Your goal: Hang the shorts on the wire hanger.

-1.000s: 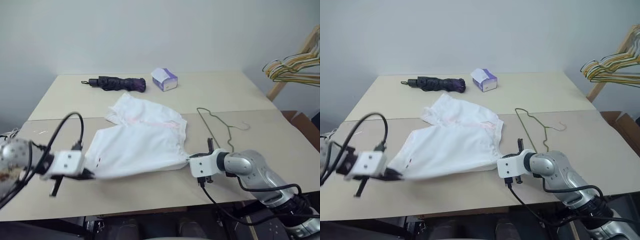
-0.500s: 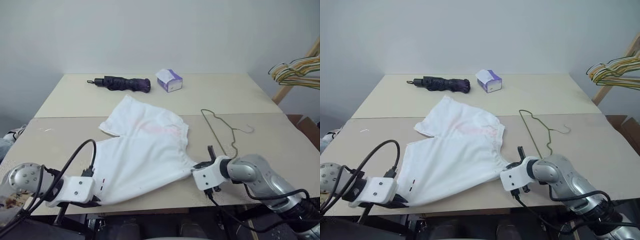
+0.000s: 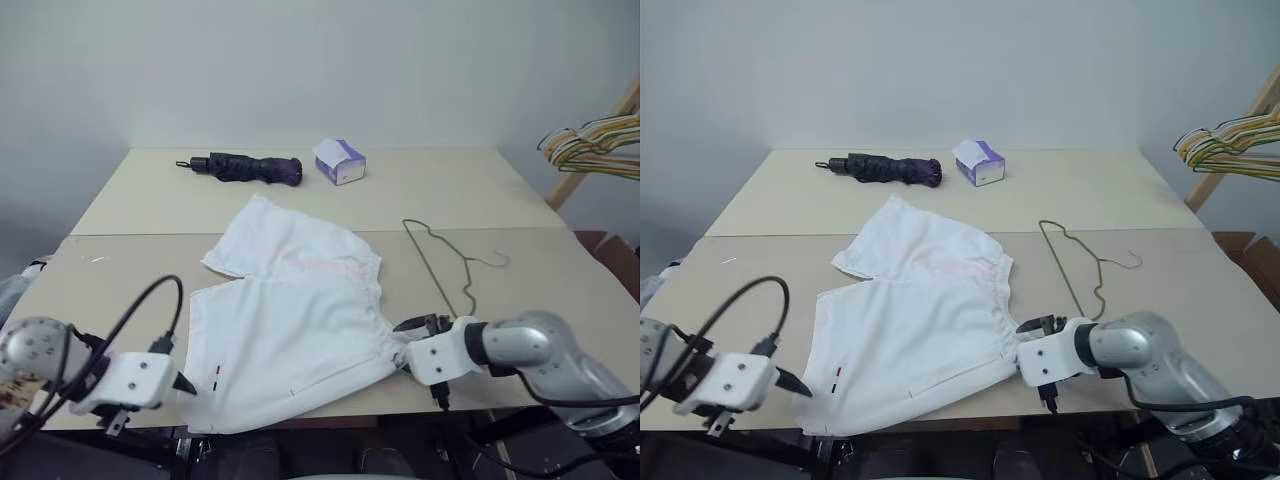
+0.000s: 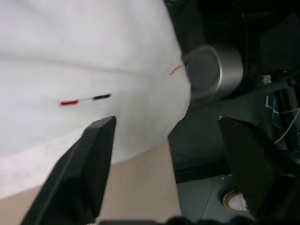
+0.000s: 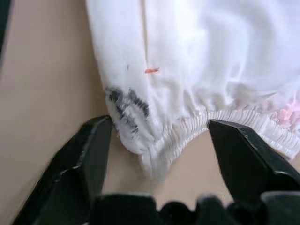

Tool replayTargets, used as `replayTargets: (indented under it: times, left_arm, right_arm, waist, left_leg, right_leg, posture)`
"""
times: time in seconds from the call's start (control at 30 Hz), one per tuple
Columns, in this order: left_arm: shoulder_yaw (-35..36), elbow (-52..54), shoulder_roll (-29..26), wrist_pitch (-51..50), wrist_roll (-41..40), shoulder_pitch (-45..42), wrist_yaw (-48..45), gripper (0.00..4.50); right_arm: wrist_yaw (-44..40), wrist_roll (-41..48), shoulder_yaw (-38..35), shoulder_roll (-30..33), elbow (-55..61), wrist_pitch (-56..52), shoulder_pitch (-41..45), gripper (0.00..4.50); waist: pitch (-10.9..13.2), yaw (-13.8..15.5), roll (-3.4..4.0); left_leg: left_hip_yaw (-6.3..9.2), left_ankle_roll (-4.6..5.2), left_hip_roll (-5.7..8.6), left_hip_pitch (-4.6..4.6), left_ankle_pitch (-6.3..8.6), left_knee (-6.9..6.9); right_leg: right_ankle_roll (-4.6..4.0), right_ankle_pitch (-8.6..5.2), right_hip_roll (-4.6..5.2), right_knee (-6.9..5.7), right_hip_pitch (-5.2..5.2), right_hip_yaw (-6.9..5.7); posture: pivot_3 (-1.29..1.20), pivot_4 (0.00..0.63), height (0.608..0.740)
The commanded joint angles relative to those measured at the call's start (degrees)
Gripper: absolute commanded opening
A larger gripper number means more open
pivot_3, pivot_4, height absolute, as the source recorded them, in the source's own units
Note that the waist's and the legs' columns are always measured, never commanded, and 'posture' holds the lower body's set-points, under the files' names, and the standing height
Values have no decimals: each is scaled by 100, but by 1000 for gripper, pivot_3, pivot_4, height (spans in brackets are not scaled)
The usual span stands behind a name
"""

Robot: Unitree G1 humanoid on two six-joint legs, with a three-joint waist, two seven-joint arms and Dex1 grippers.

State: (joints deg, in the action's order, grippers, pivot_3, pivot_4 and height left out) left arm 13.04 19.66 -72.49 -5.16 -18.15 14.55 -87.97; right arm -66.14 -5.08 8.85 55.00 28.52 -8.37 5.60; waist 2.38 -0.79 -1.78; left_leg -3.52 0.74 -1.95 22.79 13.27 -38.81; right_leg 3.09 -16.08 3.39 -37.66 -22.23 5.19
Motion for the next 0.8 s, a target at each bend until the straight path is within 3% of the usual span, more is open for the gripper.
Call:
replayTargets:
  times: [0.03,0.17,0.4,0.57,0.8]
  left_arm:
    - [225,-213,132,-146,-433,-640,131,4467]
    - [-220,-271,791,-644,-622,-1807,872,4467]
    - [-900,-238,2161,-1104,-558,-3083,1956,4467]
    - [-1097,-132,2510,-1242,-794,-3256,1942,4467]
    - [-1295,-24,2654,-1244,-744,-3298,2006,4467]
  right_arm:
    - [187,741,-827,-108,-148,-927,259,4500]
    - [1143,1076,-1080,-931,-1092,-2921,1181,4500]
    - [2981,792,-1170,-2196,-3126,-4192,2497,4500]
    - [3321,816,-1030,-2533,-4430,-4043,2994,4500]
    - [2969,890,-742,-2495,-5188,-4102,3081,4500]
  waist:
    - [-2,4,-3]
    - [-17,-18,-24]
    - [-22,-45,-28]
    - [-21,-142,-27]
    - [-21,-248,-26]
  left_leg:
    - [3,0,-1,-7,1,1]
    - [0,0,-4,-24,1,2]
    - [4,1,10,34,0,4]
    - [7,1,10,45,0,4]
    - [16,1,10,35,-1,4]
  right_leg:
    - [1,-1,0,5,0,-5]
    - [-2,3,-2,2,10,-1]
    - [2,16,-9,-17,-21,21]
    - [2,16,-10,-18,-31,22]
    - [4,16,-13,-16,-18,20]
  posture:
    - [10,0,740]
    - [18,0,740]
    - [-30,0,740]
    - [-26,0,740]
    - [-11,0,740]
